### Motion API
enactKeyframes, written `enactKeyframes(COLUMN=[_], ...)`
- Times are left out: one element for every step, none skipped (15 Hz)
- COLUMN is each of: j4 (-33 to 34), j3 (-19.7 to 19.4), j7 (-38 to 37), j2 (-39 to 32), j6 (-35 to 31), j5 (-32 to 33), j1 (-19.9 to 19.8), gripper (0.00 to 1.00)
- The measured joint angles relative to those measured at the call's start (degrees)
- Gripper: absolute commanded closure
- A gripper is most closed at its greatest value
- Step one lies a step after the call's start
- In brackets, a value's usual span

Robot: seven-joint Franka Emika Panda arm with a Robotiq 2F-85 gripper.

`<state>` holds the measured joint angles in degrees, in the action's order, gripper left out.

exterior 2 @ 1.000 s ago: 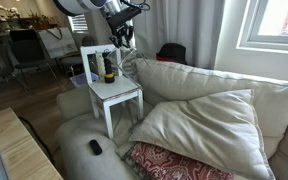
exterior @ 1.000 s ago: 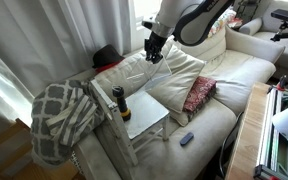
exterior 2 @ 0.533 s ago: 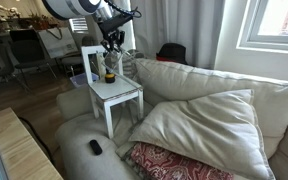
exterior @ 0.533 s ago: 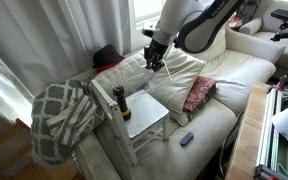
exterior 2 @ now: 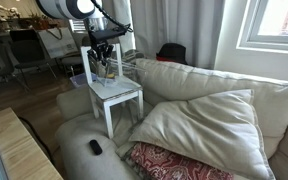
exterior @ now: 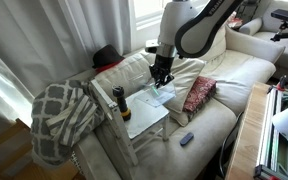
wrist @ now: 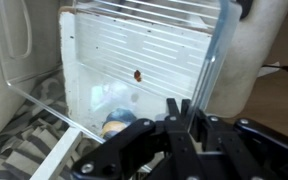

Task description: Put the chair, then place the torch in it

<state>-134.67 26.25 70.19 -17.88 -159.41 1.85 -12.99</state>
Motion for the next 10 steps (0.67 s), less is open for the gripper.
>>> enactKeyframes(j4=[0.0,0.1,0.2,0.3,0.5,0.7,1.0,1.2,1.5,1.7], j3=[0.0,-0.1,-0.3,-0.5,-0.7,-1.0,-1.3,-1.5,-1.7,-1.8], j7=[2.2,4.0,5.6,6.9,8.0,8.9,9.6,10.2,10.5,10.7], j2=[-0.1,-0.1,-0.1,-0.1,-0.1,-0.1,-0.2,-0.3,-0.5,-0.6], j6=[1.5,2.7,3.7,4.5,5.0,5.5,5.8,5.9,5.9,5.9], j5=[-1.8,-3.3,-4.6,-5.7,-6.7,-7.6,-8.6,-9.6,-10.6,-11.5], j1=[0.0,0.1,0.1,0.3,0.5,0.8,1.1,1.4,1.8,2.1], gripper=[0.97,0.97,0.97,0.97,0.97,0.97,0.97,0.9,0.65,0.64])
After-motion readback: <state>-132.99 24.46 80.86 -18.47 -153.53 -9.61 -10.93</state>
